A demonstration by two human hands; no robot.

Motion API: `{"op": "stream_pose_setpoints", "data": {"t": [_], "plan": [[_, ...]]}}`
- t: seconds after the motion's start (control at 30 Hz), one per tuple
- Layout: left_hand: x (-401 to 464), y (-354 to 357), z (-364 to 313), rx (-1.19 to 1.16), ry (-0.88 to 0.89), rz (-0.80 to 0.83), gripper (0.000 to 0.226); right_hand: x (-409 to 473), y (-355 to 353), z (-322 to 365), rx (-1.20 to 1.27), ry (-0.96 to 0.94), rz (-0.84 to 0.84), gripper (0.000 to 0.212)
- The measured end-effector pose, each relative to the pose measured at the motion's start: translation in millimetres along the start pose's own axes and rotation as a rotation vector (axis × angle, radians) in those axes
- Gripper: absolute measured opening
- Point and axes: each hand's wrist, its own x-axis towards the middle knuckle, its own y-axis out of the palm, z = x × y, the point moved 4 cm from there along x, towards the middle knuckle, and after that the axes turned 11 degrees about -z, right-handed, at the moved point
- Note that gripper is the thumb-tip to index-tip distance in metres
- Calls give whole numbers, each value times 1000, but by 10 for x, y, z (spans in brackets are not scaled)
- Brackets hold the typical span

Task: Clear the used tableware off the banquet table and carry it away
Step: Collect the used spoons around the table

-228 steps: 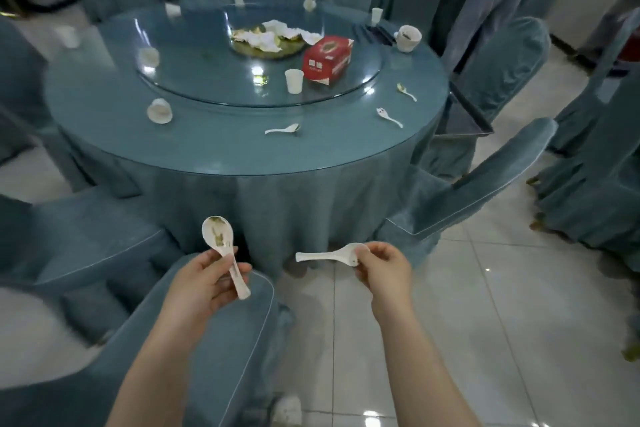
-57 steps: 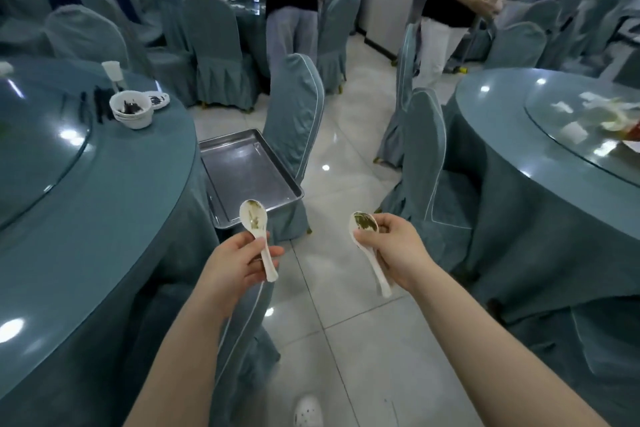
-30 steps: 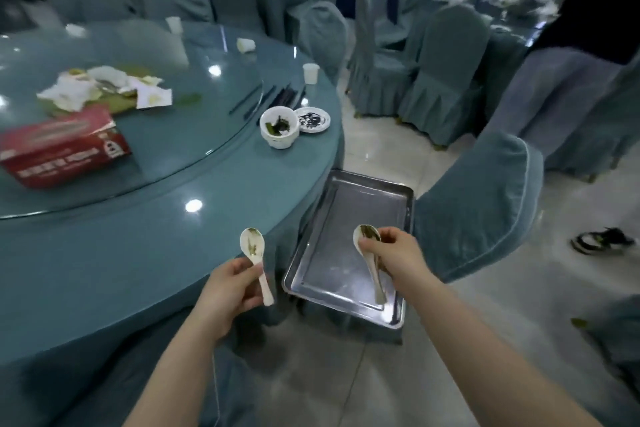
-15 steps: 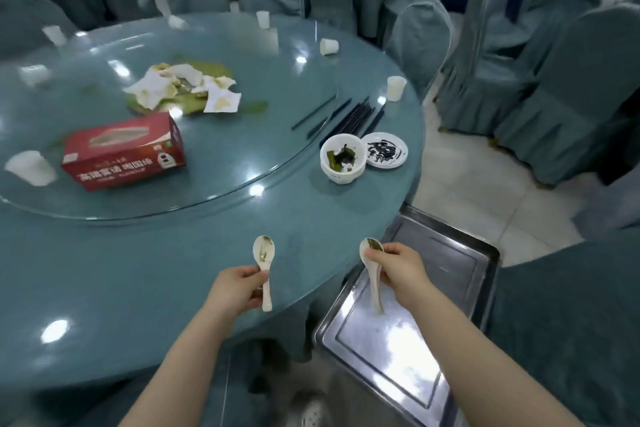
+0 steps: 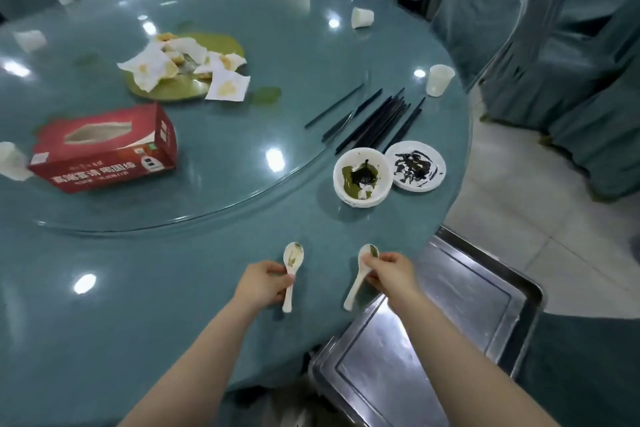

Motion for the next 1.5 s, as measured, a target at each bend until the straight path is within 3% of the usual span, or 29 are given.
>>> {"op": "stream_pose_setpoints", "data": {"t": [0.27,0.53,0.73,0.93,1.17,1.5], "plan": [[203,275,-211,-5,-46,-47,26,237,442,321,19,-36,67,20],[267,281,-178,-52,-38,-63,32,202,504,340,-178,-172,15,13],[233,242,-82,98,17,-42,26,20,481,379,-298,-275,-67,23],[209,331,-141,208,92,-44,16,-30,364,351,-389,-320,-99,17],[267,434,-390,2,139,-13,13,36,265,366,-384,-310,-95,15],[312,552,-493,122,146,-78,19,-9,358,514,-314,-372,-2,11]]}}
